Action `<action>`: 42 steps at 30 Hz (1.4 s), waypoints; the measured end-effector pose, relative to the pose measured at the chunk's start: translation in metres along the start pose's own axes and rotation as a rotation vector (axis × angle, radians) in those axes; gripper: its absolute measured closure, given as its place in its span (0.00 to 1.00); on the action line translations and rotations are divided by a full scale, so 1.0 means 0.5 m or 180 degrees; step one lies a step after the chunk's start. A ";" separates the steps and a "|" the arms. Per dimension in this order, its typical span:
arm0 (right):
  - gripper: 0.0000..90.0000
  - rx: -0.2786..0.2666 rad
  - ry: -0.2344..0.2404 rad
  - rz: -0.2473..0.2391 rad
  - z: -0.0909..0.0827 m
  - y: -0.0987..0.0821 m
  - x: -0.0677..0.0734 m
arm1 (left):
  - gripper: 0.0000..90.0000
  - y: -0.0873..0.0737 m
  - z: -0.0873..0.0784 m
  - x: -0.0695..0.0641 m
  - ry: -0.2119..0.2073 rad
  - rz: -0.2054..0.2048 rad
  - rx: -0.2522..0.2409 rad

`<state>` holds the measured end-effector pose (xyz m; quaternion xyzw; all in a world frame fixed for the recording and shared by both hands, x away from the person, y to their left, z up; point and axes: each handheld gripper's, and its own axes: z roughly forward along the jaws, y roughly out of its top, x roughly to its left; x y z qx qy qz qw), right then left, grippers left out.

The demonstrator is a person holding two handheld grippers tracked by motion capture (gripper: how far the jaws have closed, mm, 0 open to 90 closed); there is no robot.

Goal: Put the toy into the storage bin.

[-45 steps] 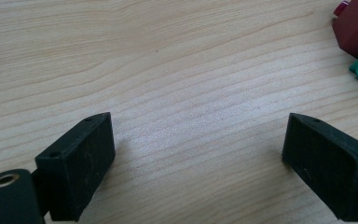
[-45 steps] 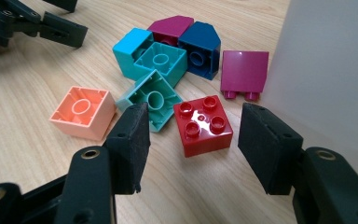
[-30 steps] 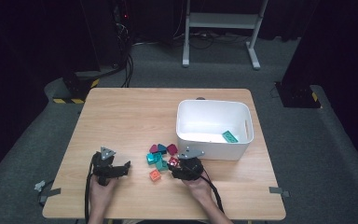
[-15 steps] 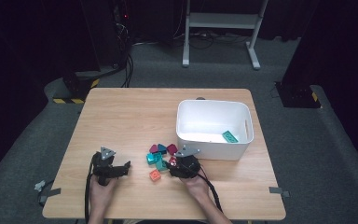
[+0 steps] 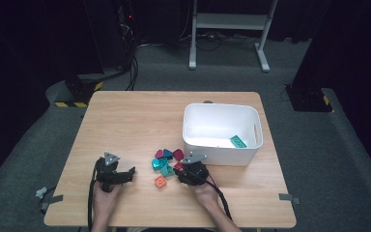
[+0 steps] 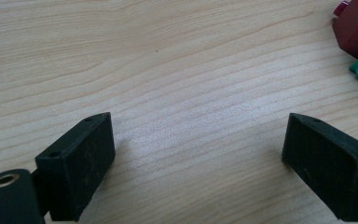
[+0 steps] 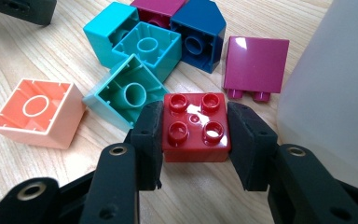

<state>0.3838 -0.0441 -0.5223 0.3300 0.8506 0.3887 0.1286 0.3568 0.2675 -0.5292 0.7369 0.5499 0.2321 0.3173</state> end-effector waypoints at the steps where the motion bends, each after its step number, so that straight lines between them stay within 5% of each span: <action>1: 0.65 0.0002 0.0002 -0.0004 -0.001 0.000 0.000 | 0.10 0.000 0.000 0.000 0.0000 0.0000 0.0000; 30: 0.65 -0.0131 0.0298 -0.0003 -0.083 0.014 -0.012 | 0.10 0.000 0.000 0.000 0.0000 -0.0001 -0.0001; 42: 0.65 -0.0212 0.0305 -0.0072 -0.129 0.028 -0.016 | 0.10 0.000 0.000 0.000 0.0000 0.0000 0.0000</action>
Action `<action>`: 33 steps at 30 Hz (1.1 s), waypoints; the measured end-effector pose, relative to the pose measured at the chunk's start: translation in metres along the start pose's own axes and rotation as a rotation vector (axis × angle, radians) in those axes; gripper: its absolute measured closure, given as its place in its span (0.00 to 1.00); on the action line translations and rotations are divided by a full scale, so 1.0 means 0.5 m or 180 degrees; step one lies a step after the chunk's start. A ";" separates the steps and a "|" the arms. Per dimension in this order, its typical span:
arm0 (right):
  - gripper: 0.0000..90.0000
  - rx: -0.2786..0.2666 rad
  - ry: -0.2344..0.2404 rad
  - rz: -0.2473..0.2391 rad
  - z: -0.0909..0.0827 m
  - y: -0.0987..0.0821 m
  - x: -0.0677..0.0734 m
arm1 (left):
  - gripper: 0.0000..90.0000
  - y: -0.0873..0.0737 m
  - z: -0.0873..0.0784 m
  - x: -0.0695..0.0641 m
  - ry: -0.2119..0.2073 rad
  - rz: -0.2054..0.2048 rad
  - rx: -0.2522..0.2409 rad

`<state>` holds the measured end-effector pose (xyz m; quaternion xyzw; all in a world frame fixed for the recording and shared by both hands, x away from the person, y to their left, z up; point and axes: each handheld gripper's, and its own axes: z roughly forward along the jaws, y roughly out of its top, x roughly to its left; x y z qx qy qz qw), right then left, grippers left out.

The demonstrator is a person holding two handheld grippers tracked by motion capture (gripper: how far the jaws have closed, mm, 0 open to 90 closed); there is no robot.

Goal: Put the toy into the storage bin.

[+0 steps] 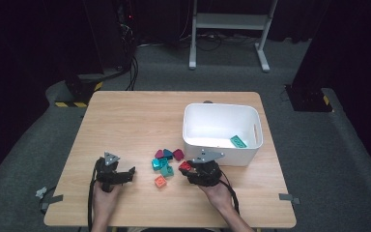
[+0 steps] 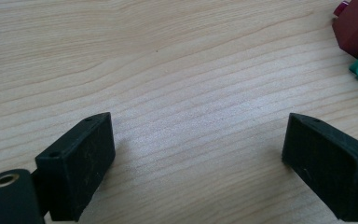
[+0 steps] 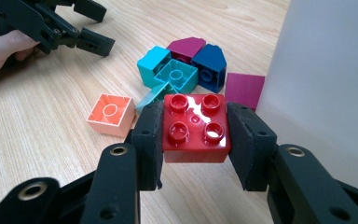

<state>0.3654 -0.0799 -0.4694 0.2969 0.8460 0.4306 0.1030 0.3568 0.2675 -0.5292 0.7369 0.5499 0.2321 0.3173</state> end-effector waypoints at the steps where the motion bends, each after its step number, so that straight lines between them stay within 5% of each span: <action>1: 0.65 -0.0007 -0.0004 0.0002 -0.003 0.001 0.000 | 0.10 0.000 0.000 0.000 0.0001 -0.0001 0.0000; 20: 0.65 -0.0129 0.0010 -0.0102 -0.063 0.037 0.003 | 0.10 0.000 0.000 0.000 0.0000 0.0000 0.0000; 33: 0.65 -0.0337 0.0084 0.0063 -0.138 0.089 -0.036 | 0.10 0.000 0.000 0.000 0.0000 -0.0001 -0.0001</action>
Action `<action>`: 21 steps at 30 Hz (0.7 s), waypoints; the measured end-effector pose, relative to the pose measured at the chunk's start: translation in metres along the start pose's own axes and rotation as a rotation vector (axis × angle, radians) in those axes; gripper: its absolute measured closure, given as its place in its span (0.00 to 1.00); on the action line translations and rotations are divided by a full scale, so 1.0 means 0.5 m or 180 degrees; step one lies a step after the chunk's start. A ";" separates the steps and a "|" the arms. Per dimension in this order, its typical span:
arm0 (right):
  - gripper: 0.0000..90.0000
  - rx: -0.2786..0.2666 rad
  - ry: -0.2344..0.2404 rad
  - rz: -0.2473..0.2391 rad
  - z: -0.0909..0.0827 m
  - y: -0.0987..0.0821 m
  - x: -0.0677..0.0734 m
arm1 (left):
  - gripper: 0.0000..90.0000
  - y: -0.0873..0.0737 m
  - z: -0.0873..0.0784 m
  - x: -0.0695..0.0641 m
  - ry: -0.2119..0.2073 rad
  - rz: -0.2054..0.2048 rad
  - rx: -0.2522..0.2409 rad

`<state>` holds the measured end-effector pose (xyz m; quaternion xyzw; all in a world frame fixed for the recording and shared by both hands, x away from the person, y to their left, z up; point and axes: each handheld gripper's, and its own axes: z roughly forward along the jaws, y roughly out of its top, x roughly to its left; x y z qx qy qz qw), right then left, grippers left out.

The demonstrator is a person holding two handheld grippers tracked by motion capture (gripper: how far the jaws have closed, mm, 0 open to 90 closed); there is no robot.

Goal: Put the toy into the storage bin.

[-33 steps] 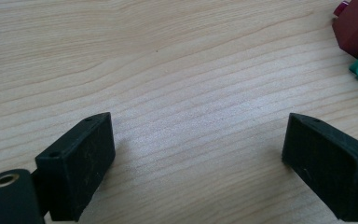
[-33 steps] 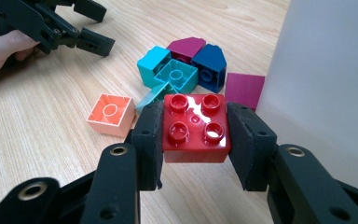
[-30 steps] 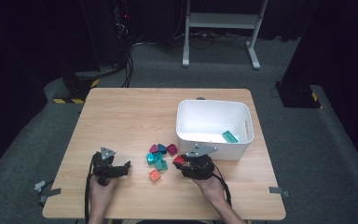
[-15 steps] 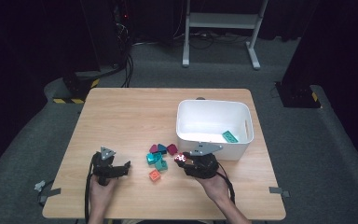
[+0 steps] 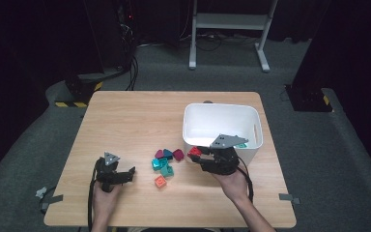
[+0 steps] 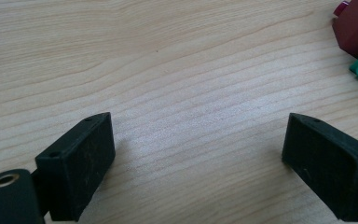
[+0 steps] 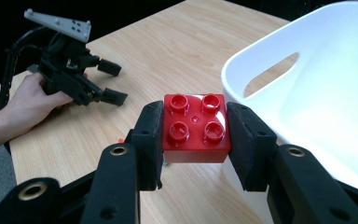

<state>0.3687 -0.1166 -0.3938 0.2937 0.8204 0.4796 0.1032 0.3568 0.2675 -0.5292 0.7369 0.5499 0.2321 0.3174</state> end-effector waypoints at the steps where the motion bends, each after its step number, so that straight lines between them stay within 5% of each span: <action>1: 0.65 -0.0003 -0.0001 0.0005 -0.002 0.004 -0.003 | 0.10 0.000 0.000 0.000 0.0000 0.0001 0.0000; 14: 0.65 -0.0042 -0.0136 0.0075 -0.021 0.036 -0.037 | 0.10 0.000 0.000 0.000 0.0000 -0.0001 0.0000; 21: 0.65 -0.0039 -0.0224 0.0264 -0.025 0.039 -0.075 | 0.10 0.000 0.000 0.000 0.0000 0.0000 0.0001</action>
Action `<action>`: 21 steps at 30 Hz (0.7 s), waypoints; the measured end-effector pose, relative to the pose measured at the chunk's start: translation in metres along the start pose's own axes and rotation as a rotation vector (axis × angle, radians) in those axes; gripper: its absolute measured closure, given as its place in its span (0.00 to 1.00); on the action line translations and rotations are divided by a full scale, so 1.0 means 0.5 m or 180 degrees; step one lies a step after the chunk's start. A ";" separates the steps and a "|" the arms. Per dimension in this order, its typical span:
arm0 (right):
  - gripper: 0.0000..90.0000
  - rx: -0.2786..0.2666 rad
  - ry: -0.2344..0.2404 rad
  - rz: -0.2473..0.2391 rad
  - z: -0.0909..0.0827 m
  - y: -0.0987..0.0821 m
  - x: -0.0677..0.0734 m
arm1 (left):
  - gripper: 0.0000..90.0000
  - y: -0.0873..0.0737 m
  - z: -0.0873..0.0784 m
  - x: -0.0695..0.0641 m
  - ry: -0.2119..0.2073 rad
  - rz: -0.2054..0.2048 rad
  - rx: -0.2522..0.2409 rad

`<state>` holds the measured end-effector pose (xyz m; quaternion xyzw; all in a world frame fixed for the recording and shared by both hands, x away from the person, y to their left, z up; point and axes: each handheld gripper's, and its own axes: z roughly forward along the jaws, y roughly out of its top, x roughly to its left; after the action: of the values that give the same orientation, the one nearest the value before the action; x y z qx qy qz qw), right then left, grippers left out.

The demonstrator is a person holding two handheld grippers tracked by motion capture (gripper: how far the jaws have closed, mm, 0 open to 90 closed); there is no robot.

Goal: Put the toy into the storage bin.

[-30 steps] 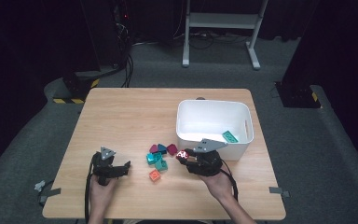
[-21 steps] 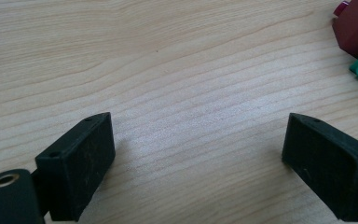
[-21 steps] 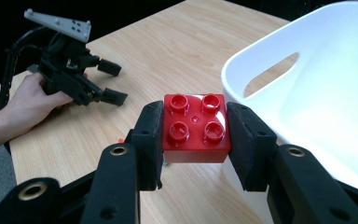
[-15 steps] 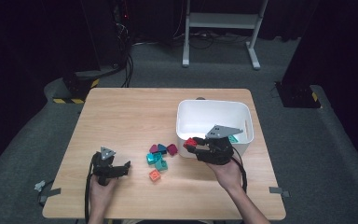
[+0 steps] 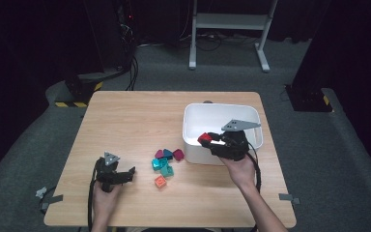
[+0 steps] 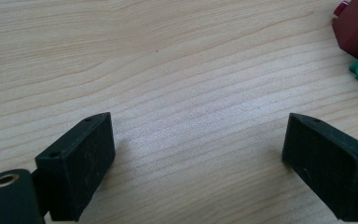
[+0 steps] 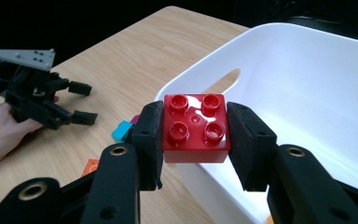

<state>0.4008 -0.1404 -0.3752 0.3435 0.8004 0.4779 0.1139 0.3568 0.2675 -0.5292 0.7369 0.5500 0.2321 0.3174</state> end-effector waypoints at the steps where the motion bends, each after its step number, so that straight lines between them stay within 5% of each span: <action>1: 0.65 0.0006 -0.0020 0.0028 0.000 0.000 -0.004 | 0.10 0.000 0.000 0.000 0.0000 0.0001 0.0001; 21: 0.65 0.0207 -0.0412 0.0152 0.022 -0.001 -0.064 | 0.10 0.000 0.000 0.000 0.0000 0.0000 0.0000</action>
<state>0.4300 -0.1542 -0.3859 0.3962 0.7980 0.4310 0.1426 0.3568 0.2675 -0.5292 0.7369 0.5499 0.2320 0.3173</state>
